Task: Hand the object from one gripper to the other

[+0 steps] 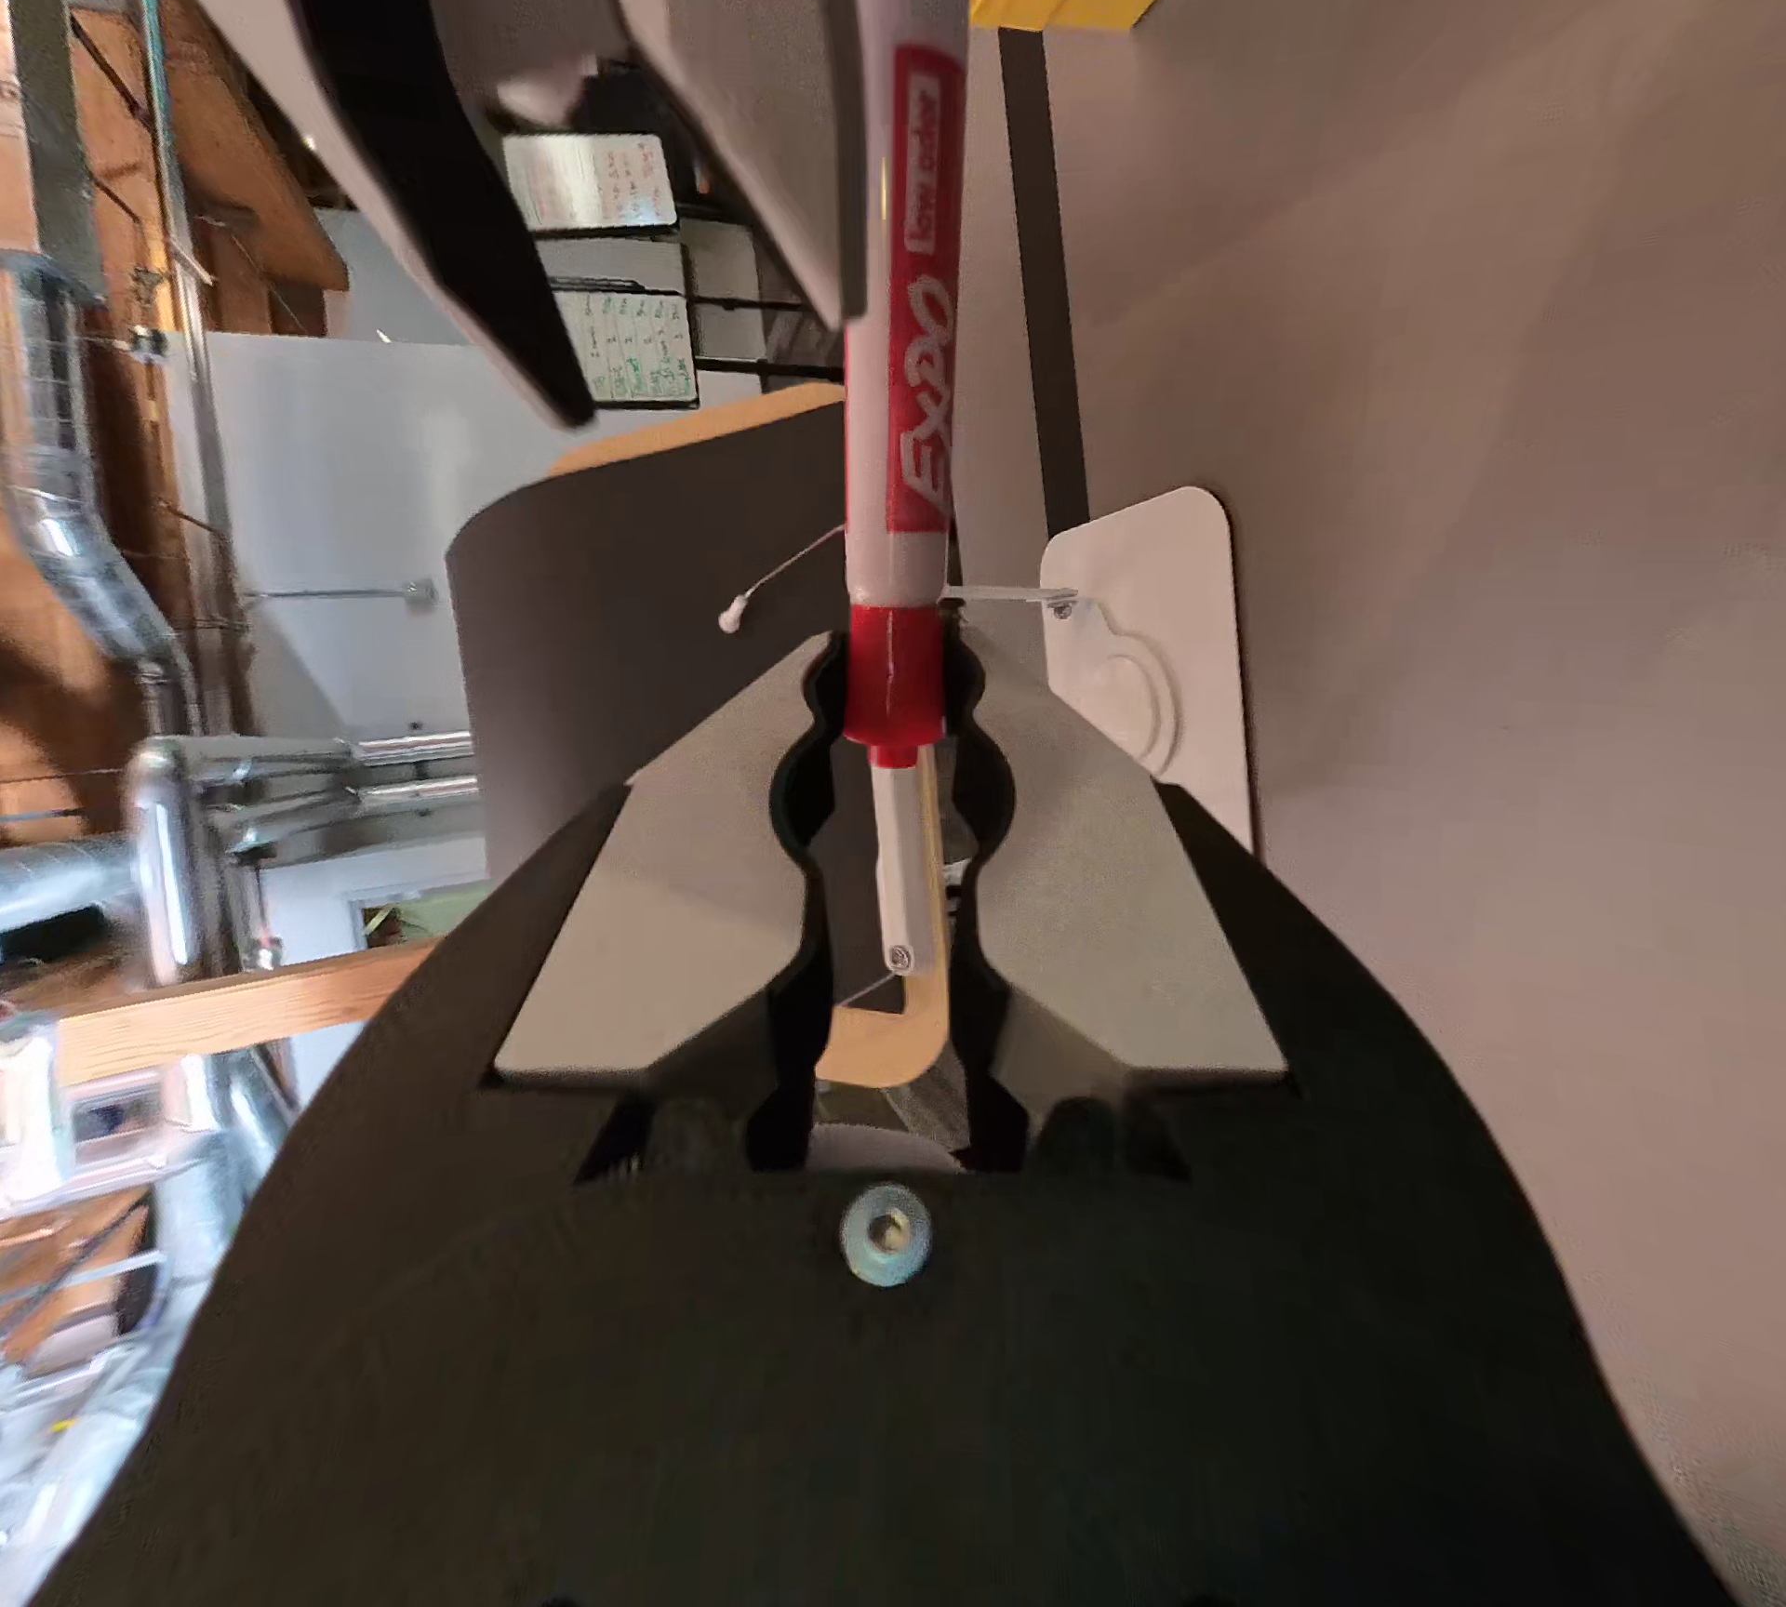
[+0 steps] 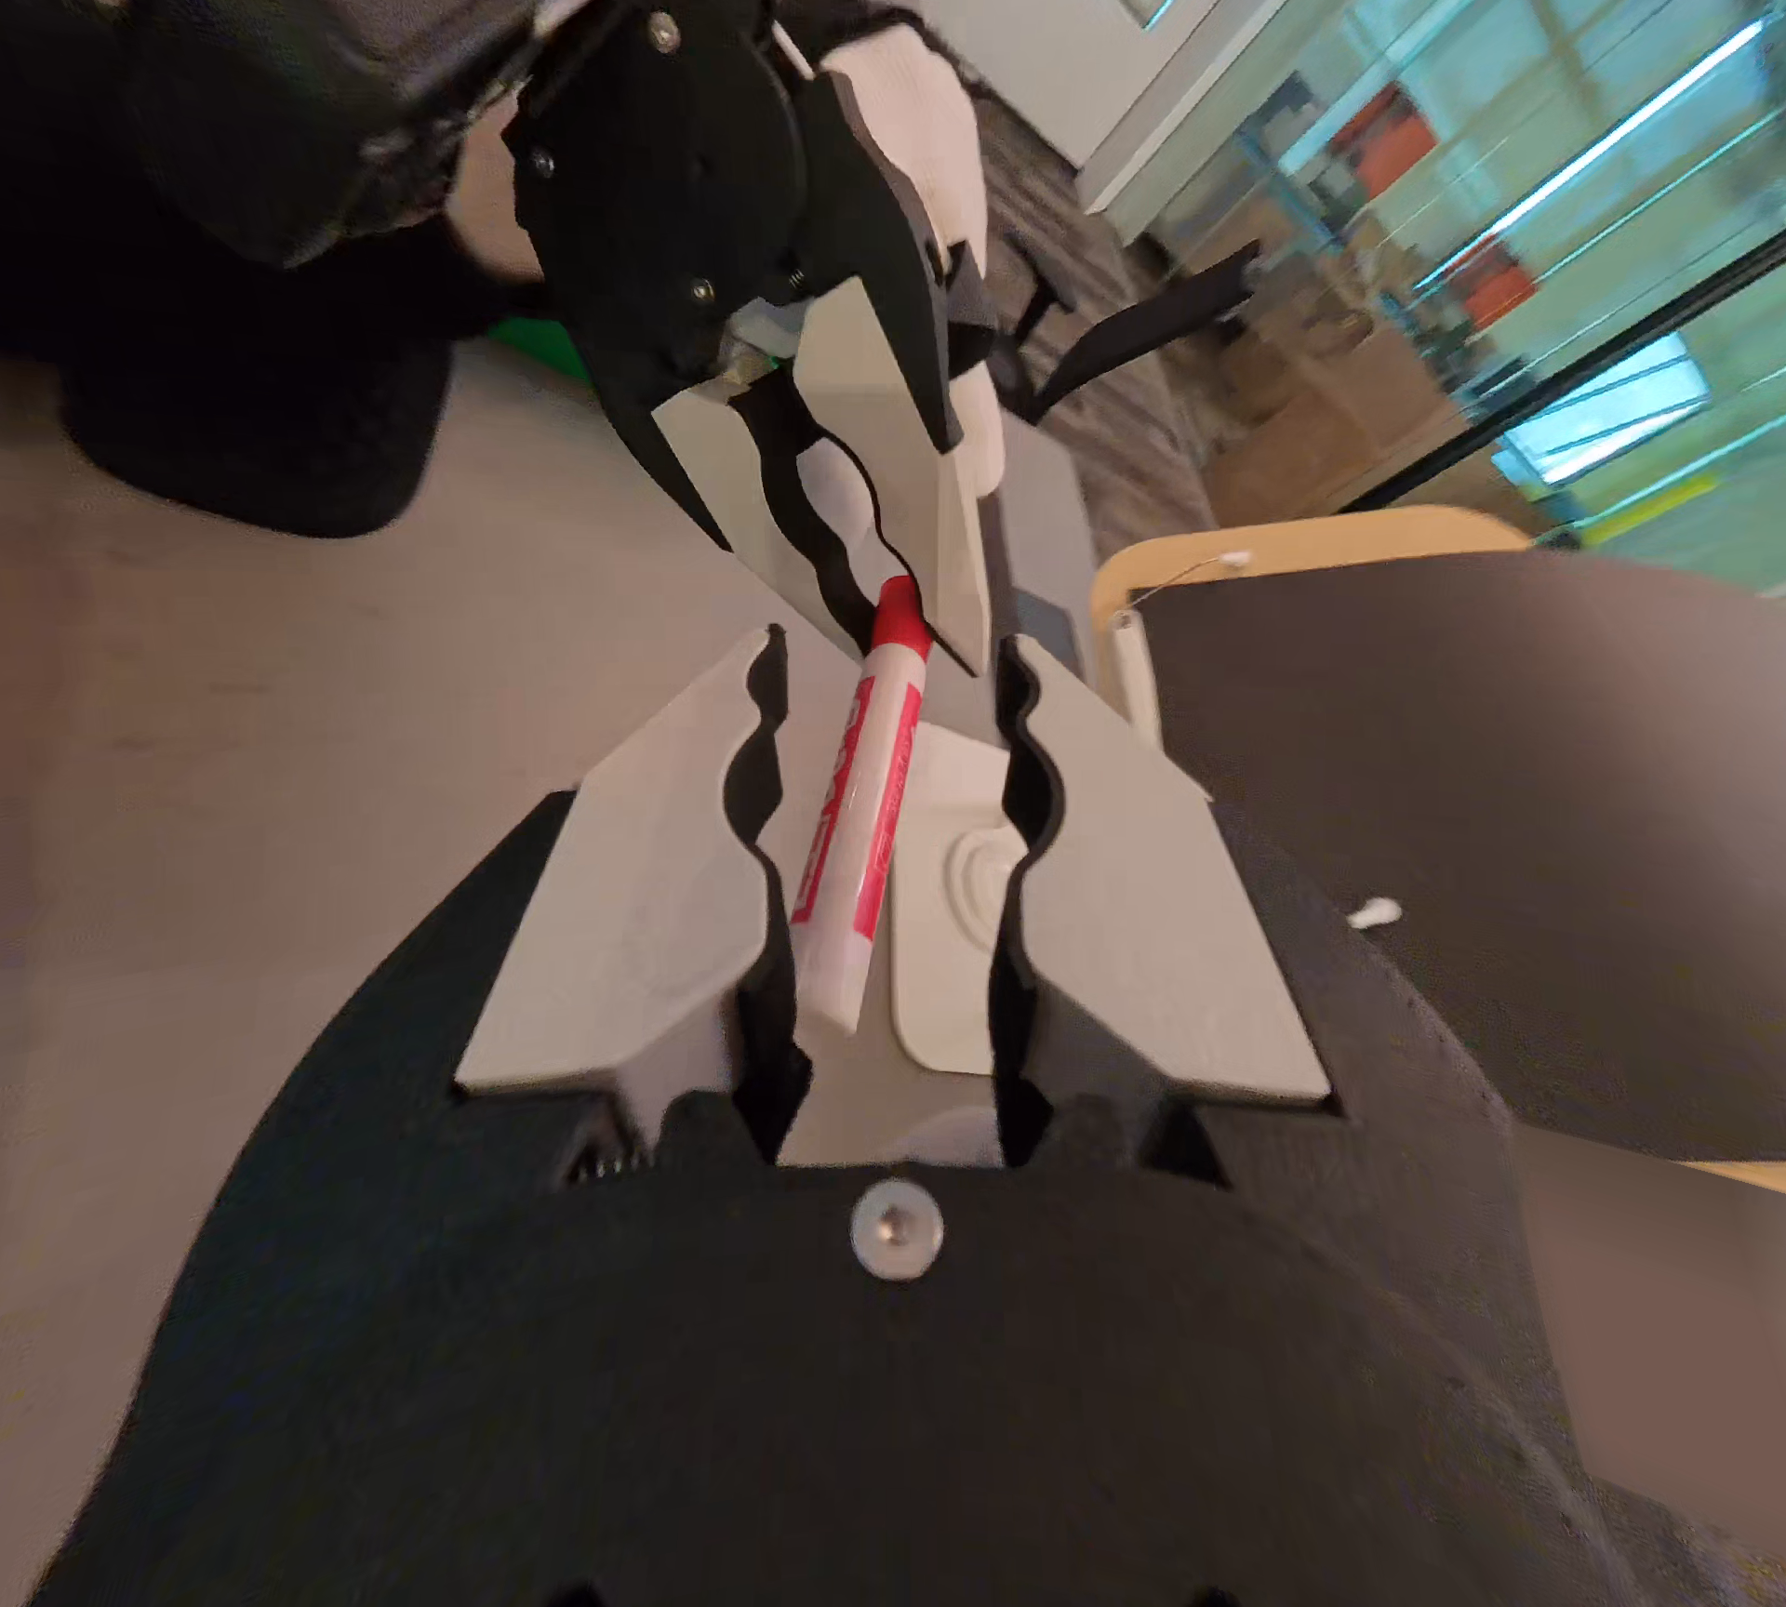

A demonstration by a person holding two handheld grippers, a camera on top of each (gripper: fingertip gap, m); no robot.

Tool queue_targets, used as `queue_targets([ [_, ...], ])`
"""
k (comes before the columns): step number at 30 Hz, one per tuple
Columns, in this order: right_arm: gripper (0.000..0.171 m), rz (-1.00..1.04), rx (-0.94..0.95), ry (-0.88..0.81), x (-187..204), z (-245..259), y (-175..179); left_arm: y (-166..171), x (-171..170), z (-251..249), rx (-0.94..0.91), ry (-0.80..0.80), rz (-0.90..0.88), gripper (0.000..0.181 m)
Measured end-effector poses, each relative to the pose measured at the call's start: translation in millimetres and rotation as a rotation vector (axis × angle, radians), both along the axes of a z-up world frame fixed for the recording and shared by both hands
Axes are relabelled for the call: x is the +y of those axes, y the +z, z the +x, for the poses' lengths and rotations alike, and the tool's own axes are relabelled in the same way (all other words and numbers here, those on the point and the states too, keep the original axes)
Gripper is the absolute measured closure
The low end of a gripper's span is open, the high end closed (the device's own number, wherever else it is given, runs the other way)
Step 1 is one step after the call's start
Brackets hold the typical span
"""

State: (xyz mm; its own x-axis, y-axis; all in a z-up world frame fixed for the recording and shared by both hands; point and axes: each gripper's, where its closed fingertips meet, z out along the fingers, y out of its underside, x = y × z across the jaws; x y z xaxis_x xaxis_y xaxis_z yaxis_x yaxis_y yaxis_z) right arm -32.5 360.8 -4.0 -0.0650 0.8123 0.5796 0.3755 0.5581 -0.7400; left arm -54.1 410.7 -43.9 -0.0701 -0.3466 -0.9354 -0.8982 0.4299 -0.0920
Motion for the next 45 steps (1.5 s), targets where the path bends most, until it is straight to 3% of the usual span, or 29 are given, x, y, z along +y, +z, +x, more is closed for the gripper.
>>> queue_targets([
  [4, 0.127, -0.166, -0.109, 0.003, 5, -1, -29, 2, -1, 8, 0.084, 0.005, 0.121, 0.164],
  [7, 0.133, -0.206, -0.181, -0.058, 17, -2, -48, 5, 0, 15, 0.121, 0.006, 0.200, 0.164],
  [11, 0.155, -0.258, -0.174, -0.087, 26, -7, -55, 7, -1, 19, 0.155, 0.011, 0.253, 0.164],
  [13, 0.155, -0.267, -0.172, -0.074, 27, -6, -55, 7, -1, 20, 0.160, 0.009, 0.263, 0.164],
  [17, 0.155, -0.253, -0.140, -0.071, 32, -6, -50, 13, 1, 22, 0.110, -0.002, 0.283, 0.162],
  [19, 0.155, -0.234, -0.075, -0.084, 40, -6, -39, 28, 4, 21, -0.030, -0.007, 0.275, 0.154],
  [22, 0.155, -0.227, 0.097, -0.050, 44, -7, -10, 47, 8, 13, -0.327, -0.014, 0.093, 0.111],
  [25, 0.155, -0.260, 0.288, 0.003, 44, -4, 19, 52, 13, 10, -0.604, -0.061, -0.157, 0.105],
  [29, 0.155, -0.340, 0.493, 0.170, 28, -1, 47, 47, -8, 37, -0.829, -0.286, -0.526, 0.115],
  [32, 0.155, -0.347, 0.544, 0.248, 19, -4, 47, 44, -21, 58, -0.908, -0.399, -0.662, 0.129],
  [37, 0.155, -0.355, 0.606, 0.308, 11, -5, 50, 41, -25, 68, -0.956, -0.476, -0.696, 0.156],
  [45, 0.154, -0.426, 0.624, 0.424, -5, -1, 55, 45, -41, 69, -0.996, -0.624, -0.768, 0.159],
])
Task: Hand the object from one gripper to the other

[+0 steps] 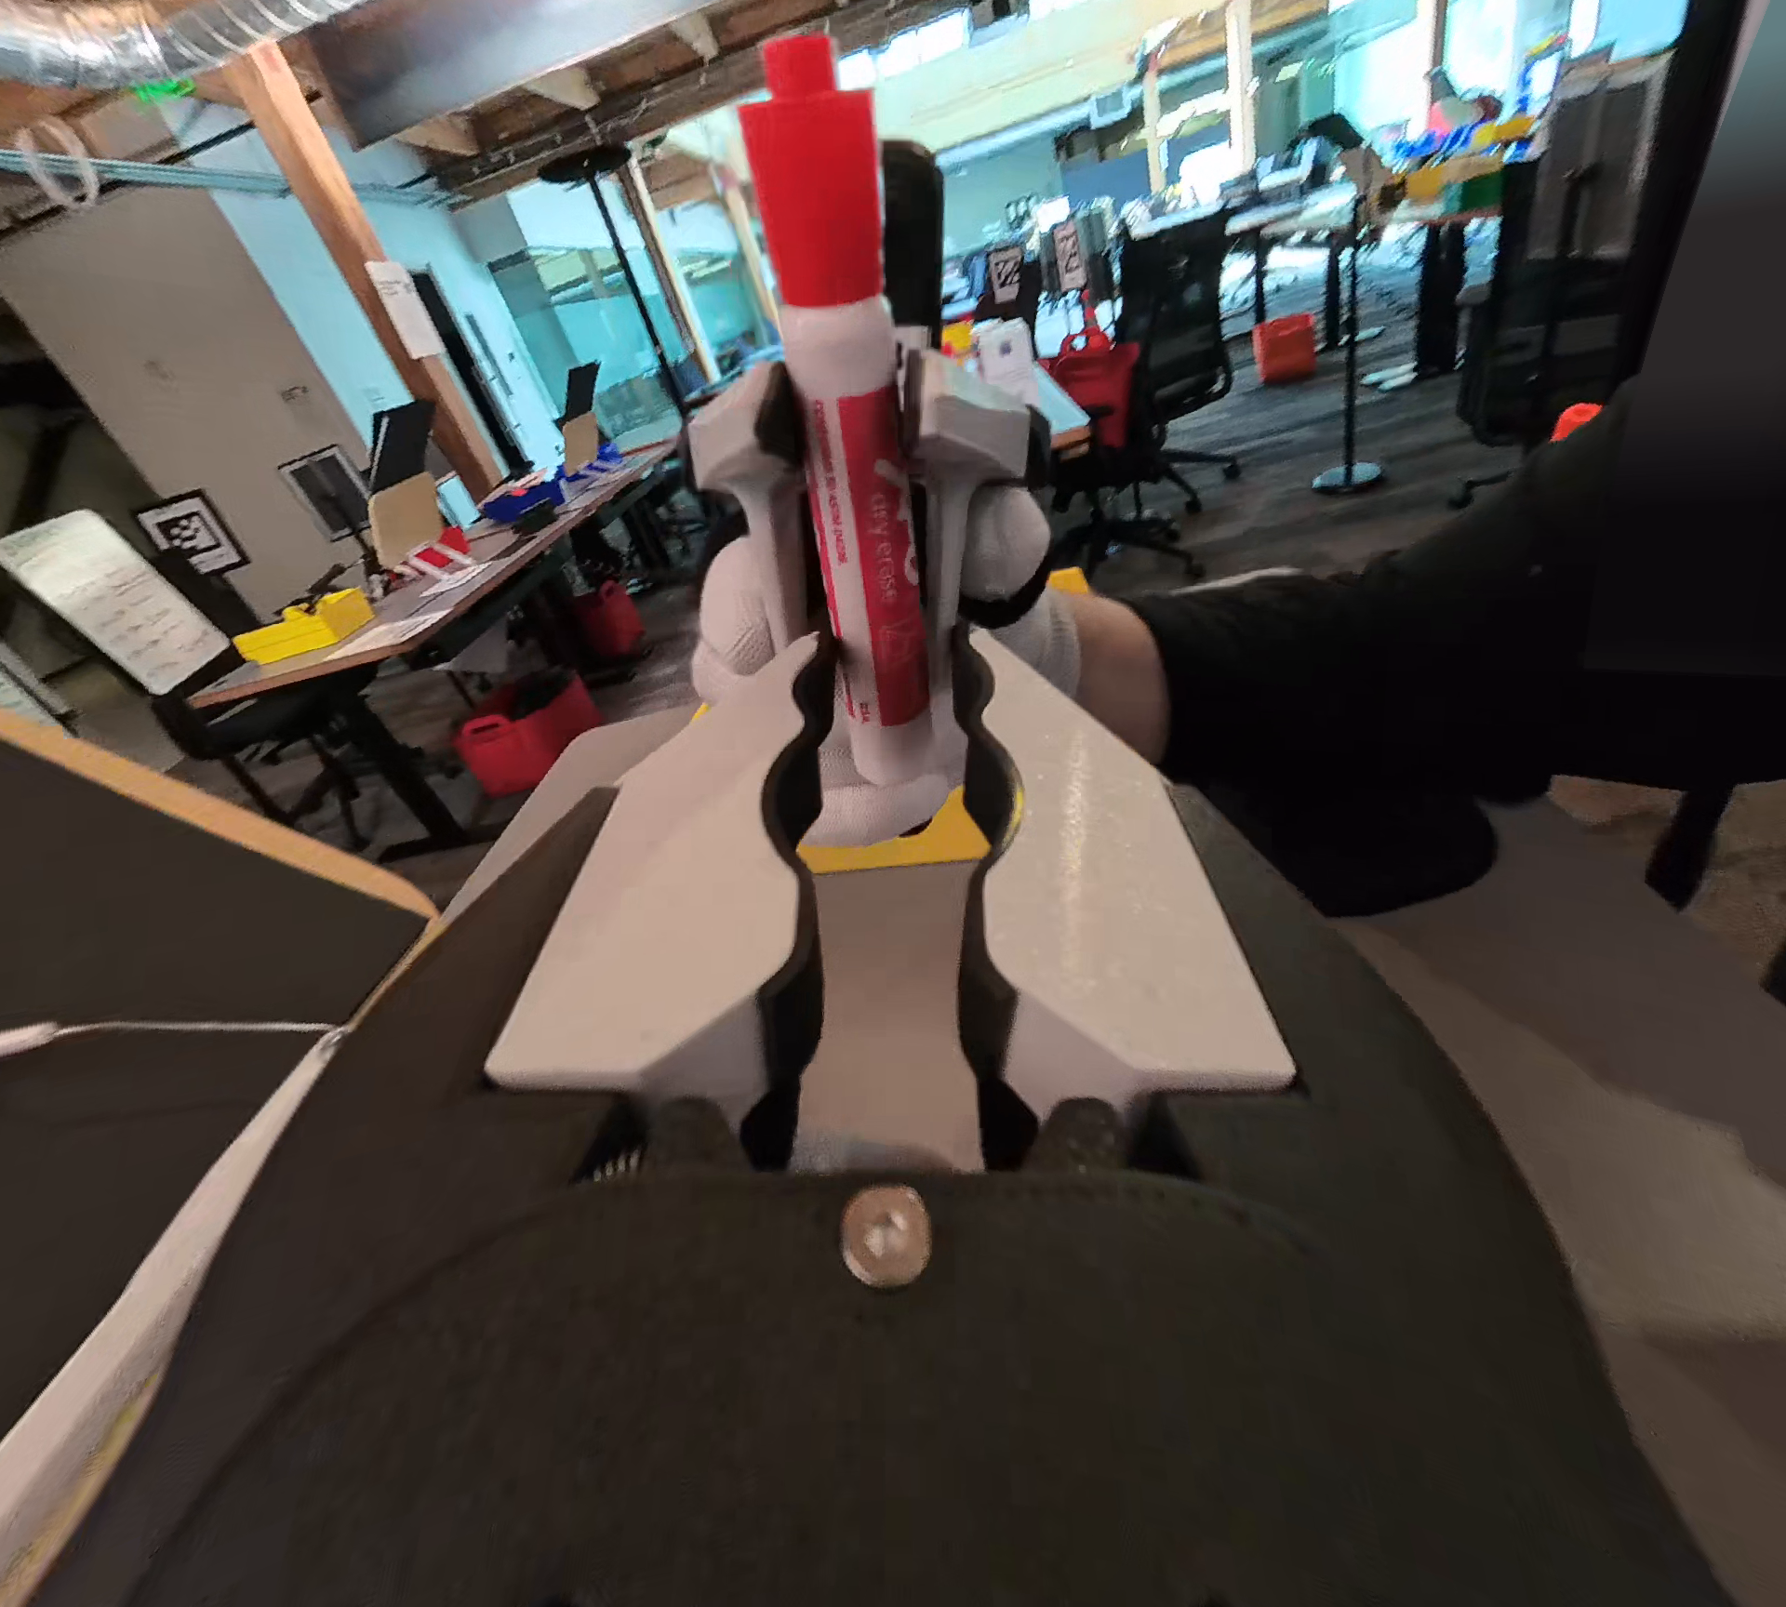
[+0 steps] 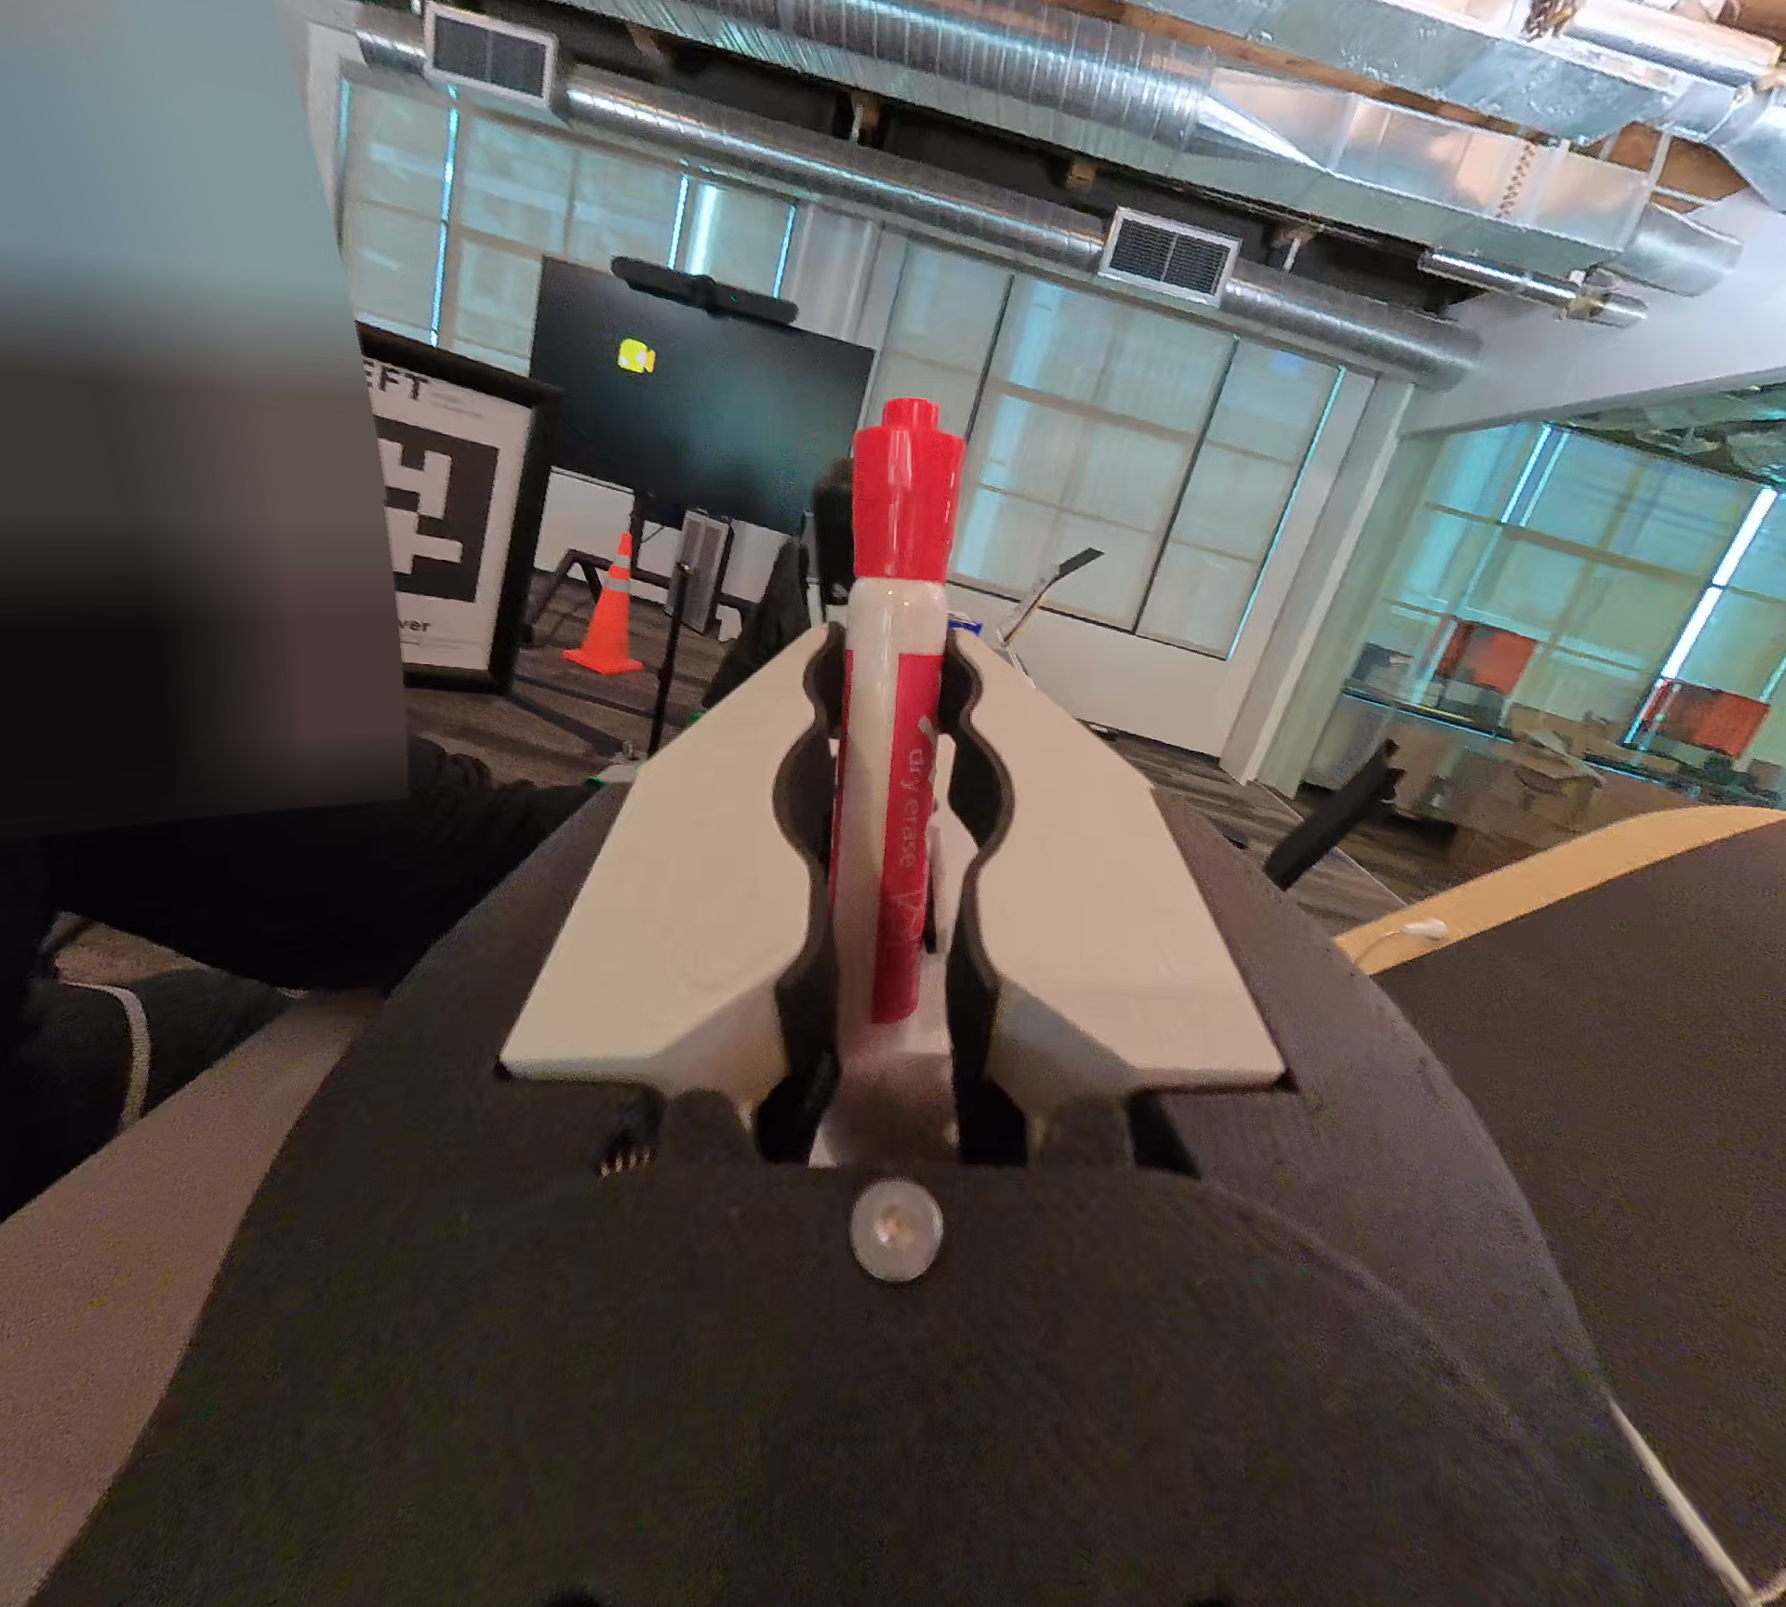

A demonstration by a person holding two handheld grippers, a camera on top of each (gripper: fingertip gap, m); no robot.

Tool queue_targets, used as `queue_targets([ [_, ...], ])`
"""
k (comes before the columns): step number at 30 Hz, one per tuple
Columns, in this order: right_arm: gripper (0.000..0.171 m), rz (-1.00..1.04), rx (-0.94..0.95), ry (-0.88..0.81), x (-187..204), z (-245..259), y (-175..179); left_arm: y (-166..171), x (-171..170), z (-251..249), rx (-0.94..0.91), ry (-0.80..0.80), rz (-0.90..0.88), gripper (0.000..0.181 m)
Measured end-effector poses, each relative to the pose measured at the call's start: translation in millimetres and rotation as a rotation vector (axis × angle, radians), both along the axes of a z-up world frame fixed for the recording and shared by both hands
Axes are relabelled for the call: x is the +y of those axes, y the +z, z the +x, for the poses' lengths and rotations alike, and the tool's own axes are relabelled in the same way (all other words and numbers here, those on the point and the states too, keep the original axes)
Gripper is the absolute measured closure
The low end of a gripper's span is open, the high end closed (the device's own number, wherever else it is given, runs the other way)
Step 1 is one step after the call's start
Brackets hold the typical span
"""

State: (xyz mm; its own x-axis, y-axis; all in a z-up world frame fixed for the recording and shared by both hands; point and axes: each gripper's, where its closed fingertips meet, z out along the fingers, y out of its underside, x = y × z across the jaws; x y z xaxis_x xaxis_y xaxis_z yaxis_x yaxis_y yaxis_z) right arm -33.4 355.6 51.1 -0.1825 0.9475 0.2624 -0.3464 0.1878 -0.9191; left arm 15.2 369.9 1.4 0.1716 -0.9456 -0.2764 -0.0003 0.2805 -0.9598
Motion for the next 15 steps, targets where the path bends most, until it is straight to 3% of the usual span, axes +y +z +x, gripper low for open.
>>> queue_targets([
  [6, 0.154, 0.002, -0.007, 0.033, -5, -1, -3, 2, -4, -3, -0.038, -0.052, -0.015, 0.162],
  [15, 0.154, 0.035, -0.078, 0.002, -5, -1, -6, 0, 2, -12, 0.047, 0.033, 0.106, 0.164],
])
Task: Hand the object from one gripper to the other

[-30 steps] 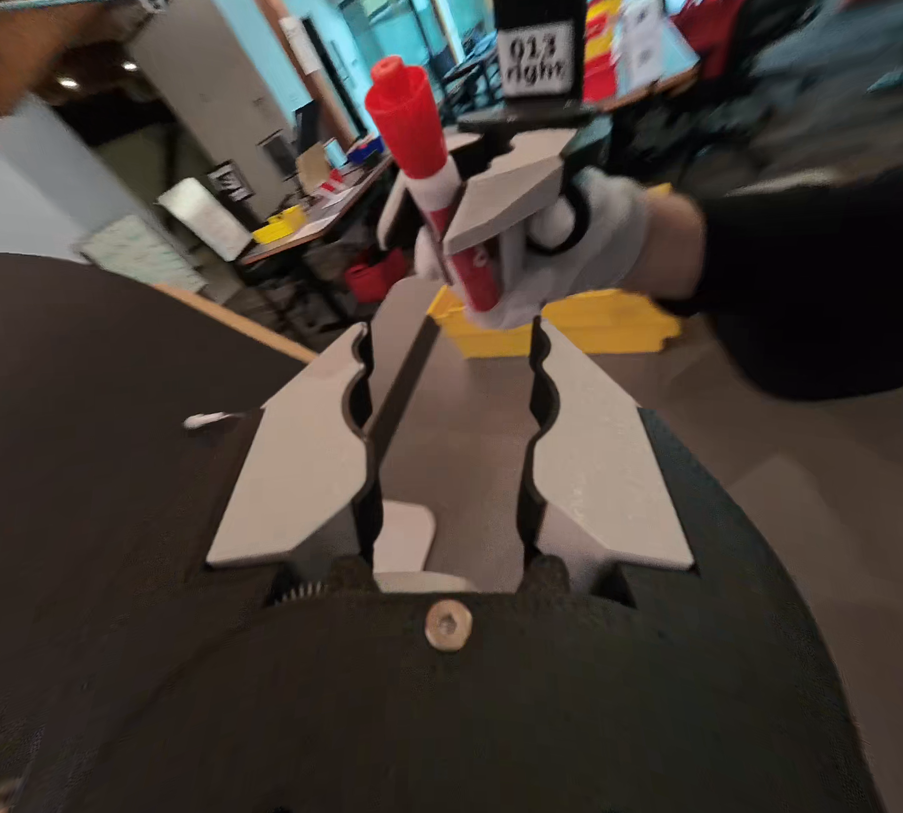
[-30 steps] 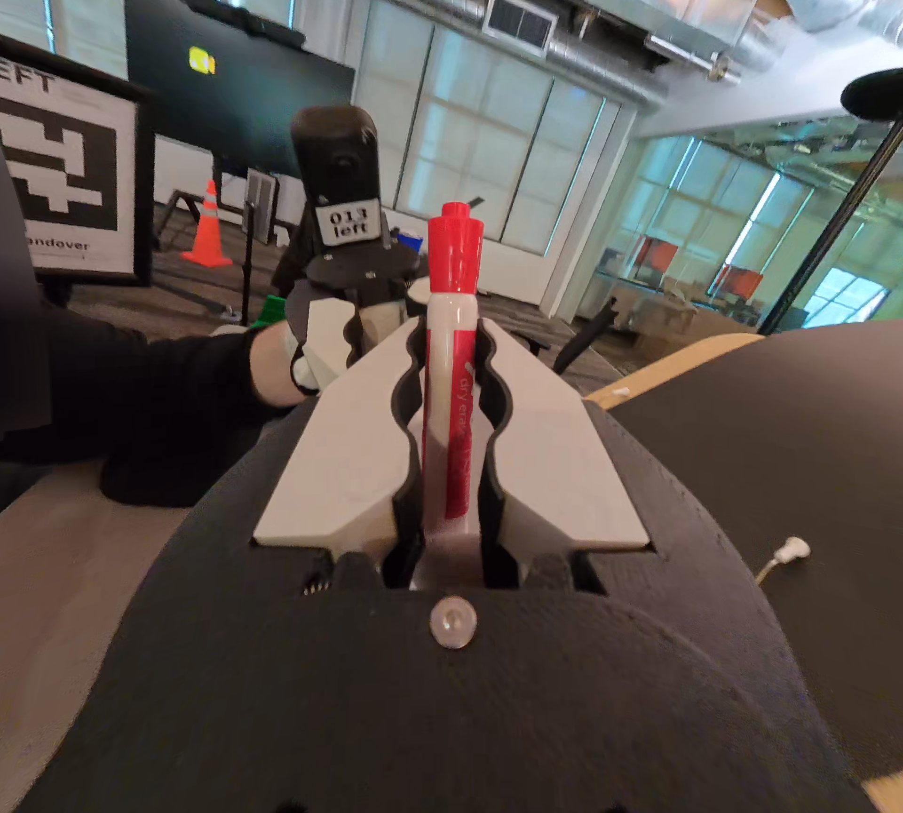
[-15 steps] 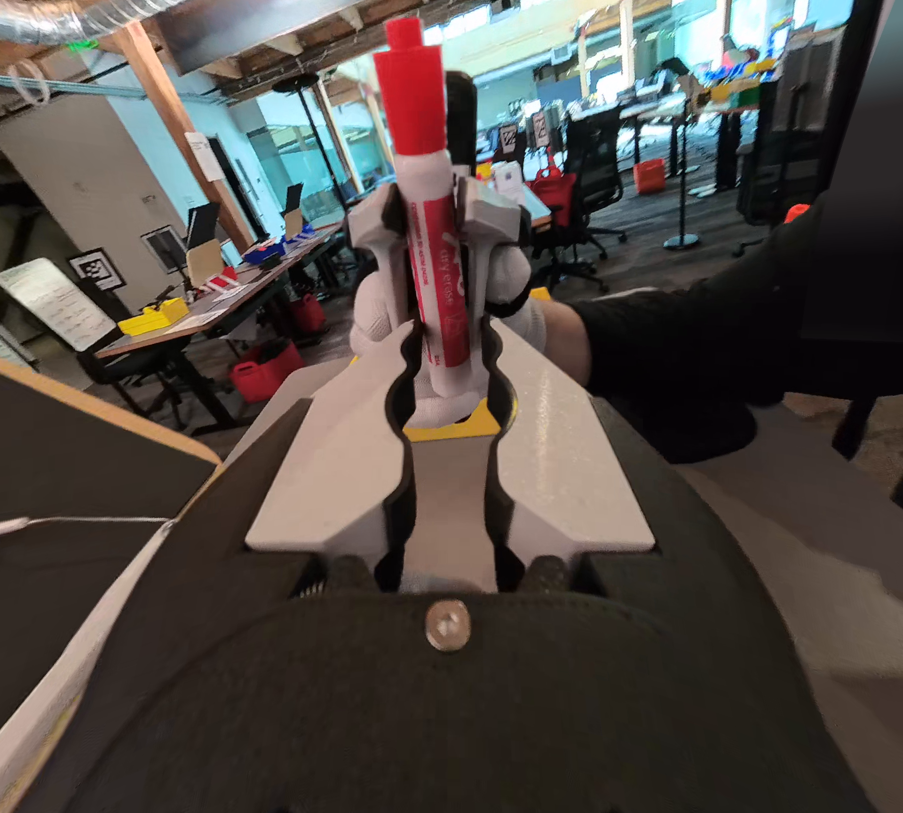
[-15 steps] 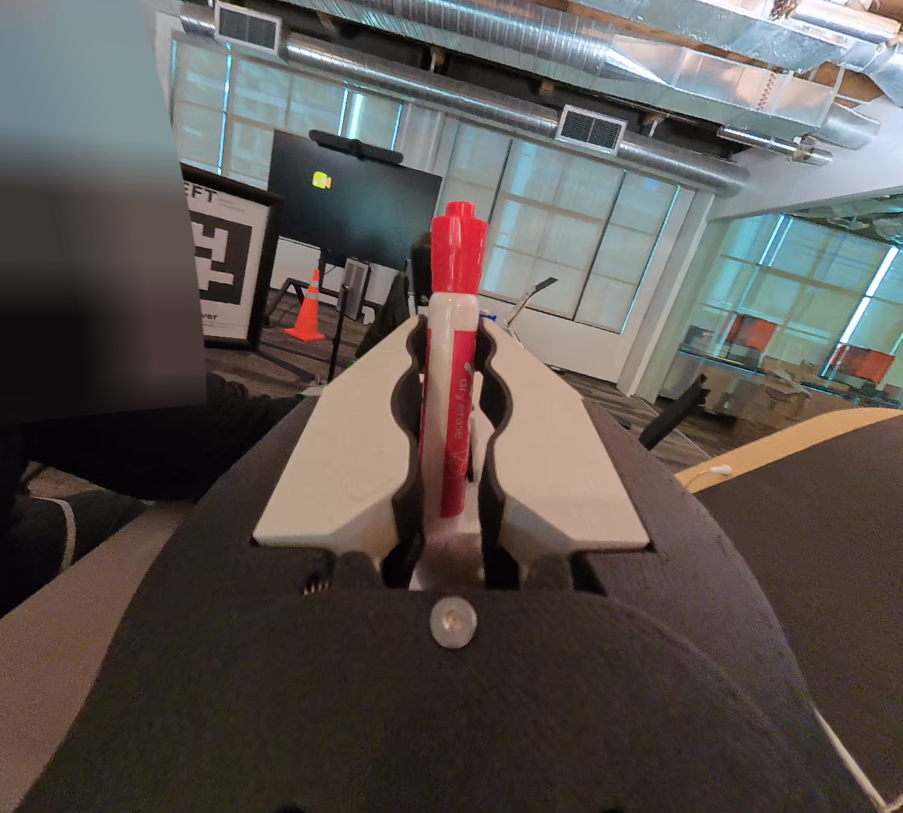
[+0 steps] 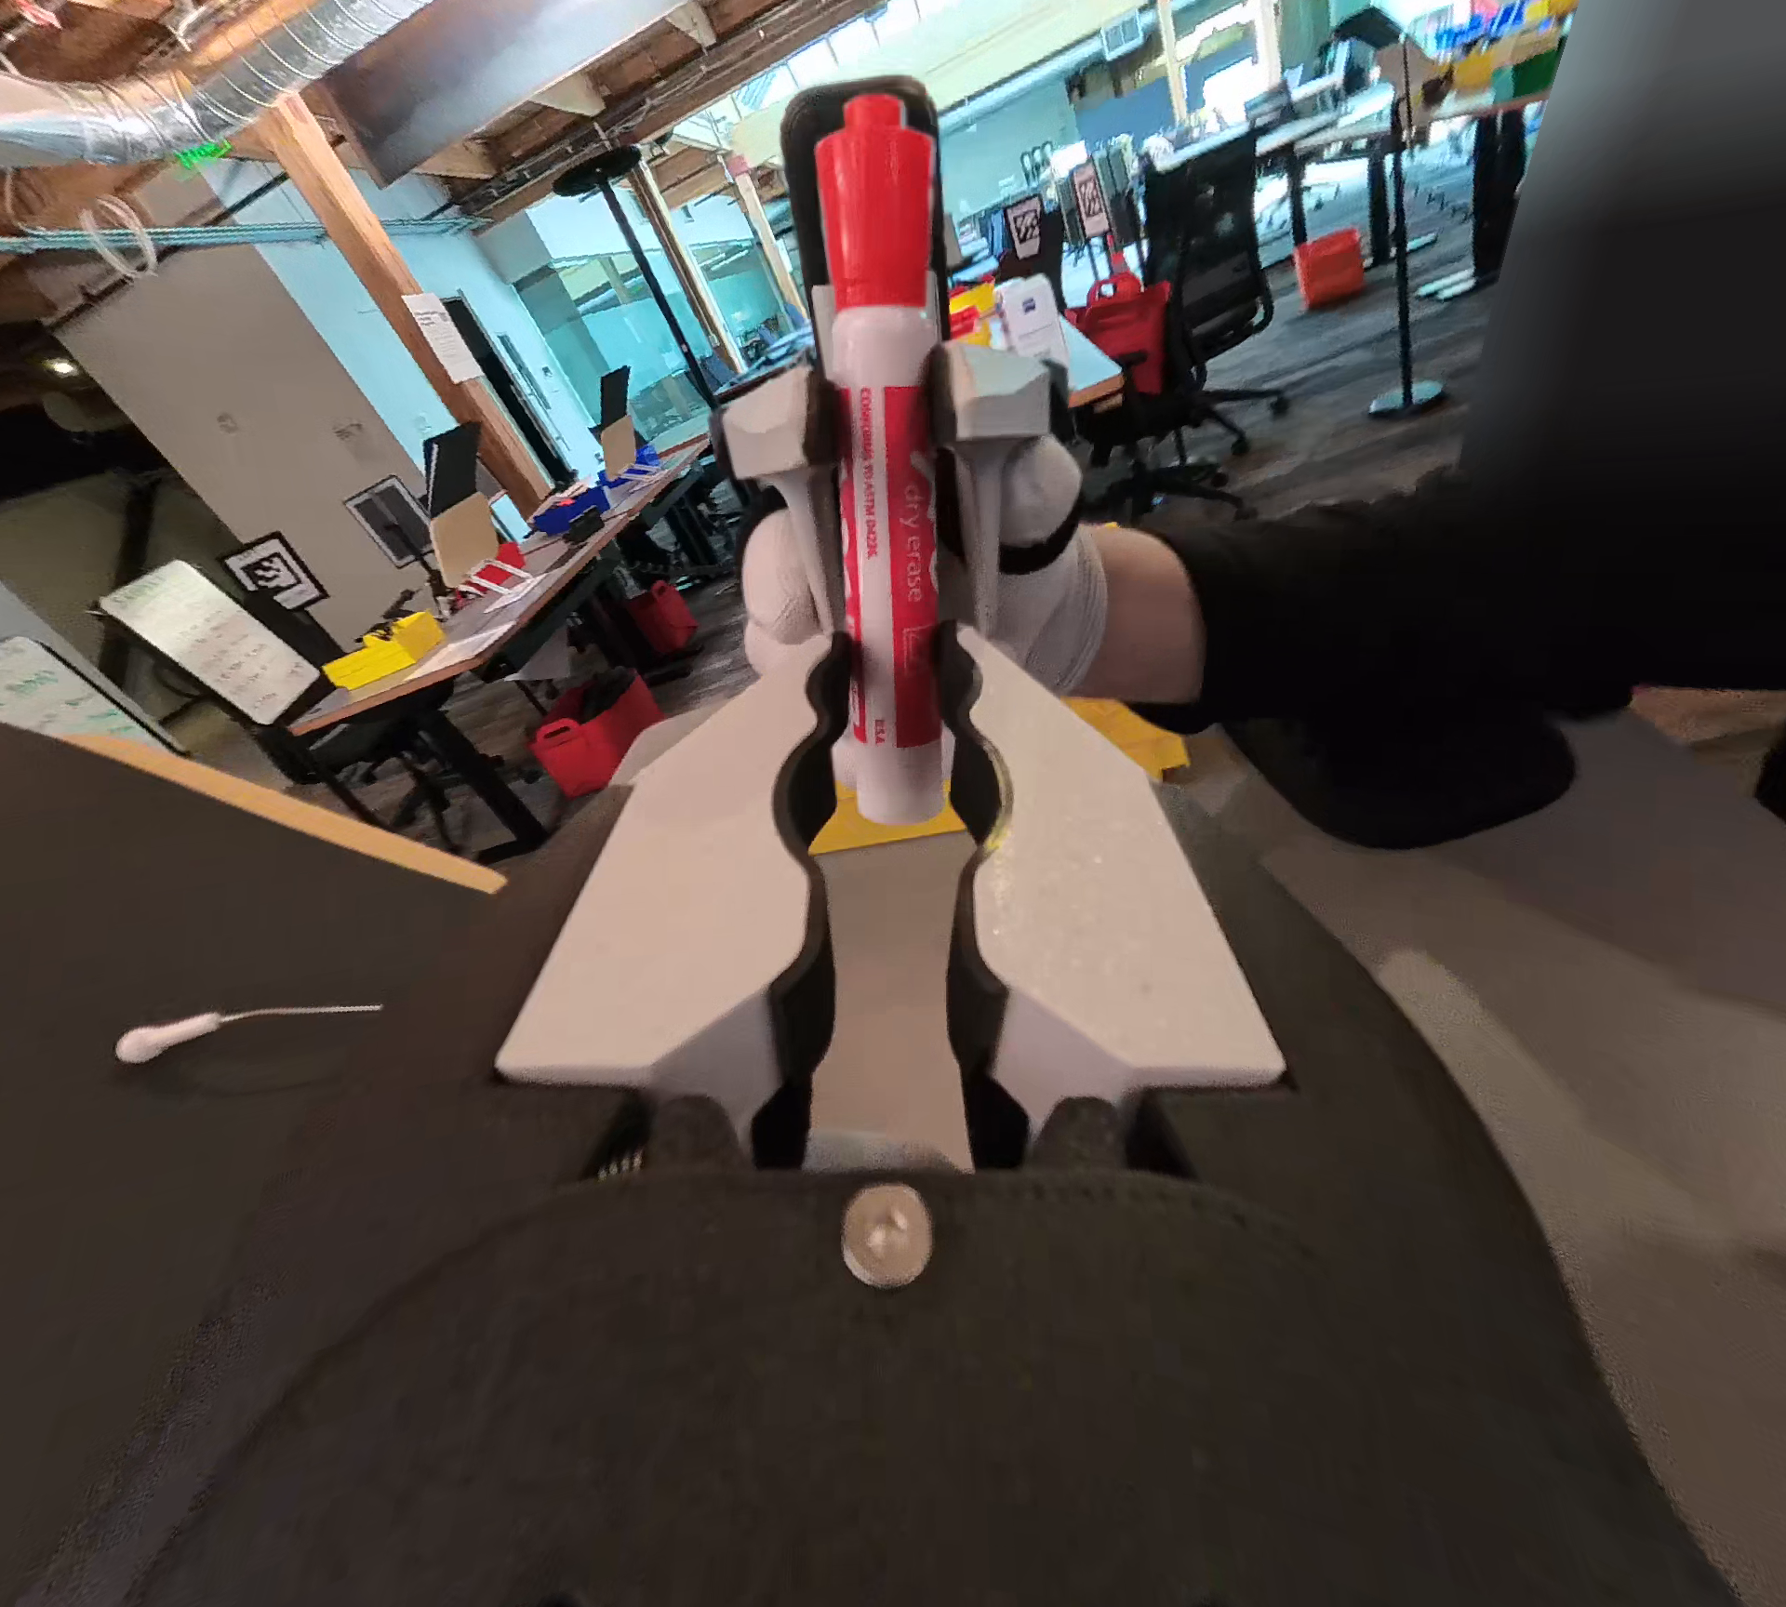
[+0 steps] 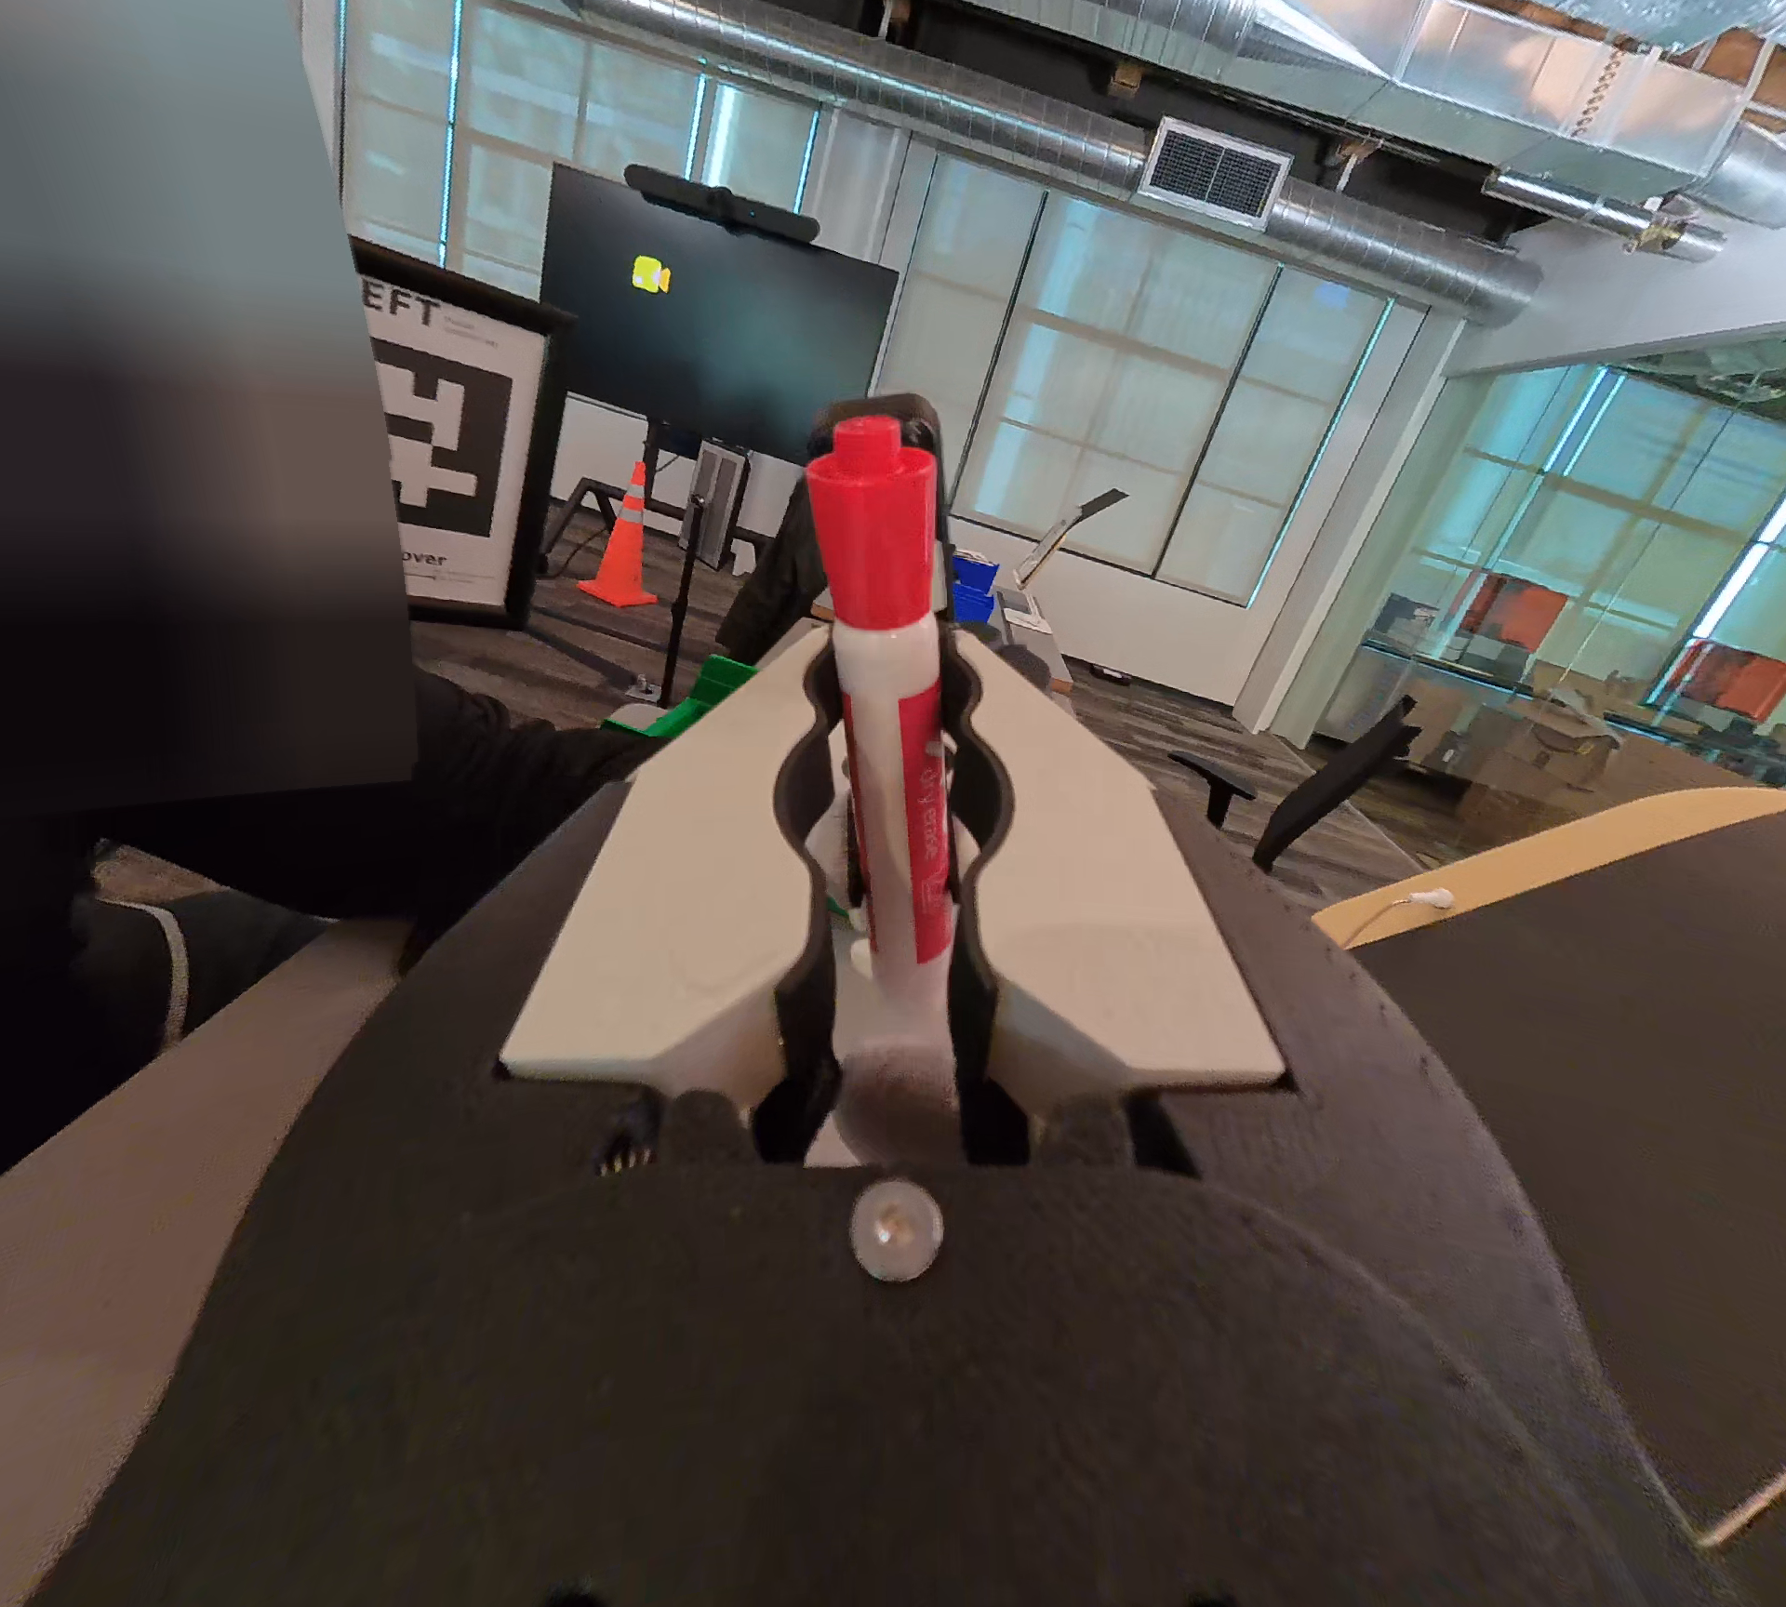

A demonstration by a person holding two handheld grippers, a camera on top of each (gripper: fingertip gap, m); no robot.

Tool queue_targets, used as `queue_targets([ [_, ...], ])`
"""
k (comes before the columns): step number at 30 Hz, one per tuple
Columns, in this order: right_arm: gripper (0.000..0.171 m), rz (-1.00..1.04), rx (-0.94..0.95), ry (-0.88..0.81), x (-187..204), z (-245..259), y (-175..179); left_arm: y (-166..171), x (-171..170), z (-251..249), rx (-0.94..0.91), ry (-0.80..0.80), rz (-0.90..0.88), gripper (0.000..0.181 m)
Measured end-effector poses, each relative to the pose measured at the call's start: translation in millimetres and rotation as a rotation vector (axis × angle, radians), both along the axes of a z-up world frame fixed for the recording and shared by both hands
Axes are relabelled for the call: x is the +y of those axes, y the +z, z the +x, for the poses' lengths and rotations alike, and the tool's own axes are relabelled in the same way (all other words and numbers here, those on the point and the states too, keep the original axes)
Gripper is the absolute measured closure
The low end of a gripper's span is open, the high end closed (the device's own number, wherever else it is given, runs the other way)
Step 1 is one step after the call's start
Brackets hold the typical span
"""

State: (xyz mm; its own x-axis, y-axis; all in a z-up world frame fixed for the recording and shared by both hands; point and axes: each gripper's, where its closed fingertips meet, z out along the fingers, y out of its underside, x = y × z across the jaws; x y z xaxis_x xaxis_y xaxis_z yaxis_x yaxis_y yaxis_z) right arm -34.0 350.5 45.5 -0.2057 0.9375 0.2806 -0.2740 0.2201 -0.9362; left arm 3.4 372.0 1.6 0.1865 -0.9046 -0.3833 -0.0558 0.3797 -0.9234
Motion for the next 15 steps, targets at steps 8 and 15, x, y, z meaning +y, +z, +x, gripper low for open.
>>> queue_targets([
  [8, 0.154, 0.109, -0.014, -0.068, -4, 1, 1, 3, 1, -6, 0.097, 0.122, 0.172, 0.164],
  [15, 0.153, 0.116, -0.024, -0.073, -5, -3, -3, -1, 3, 6, 0.091, 0.139, 0.173, 0.164],
])
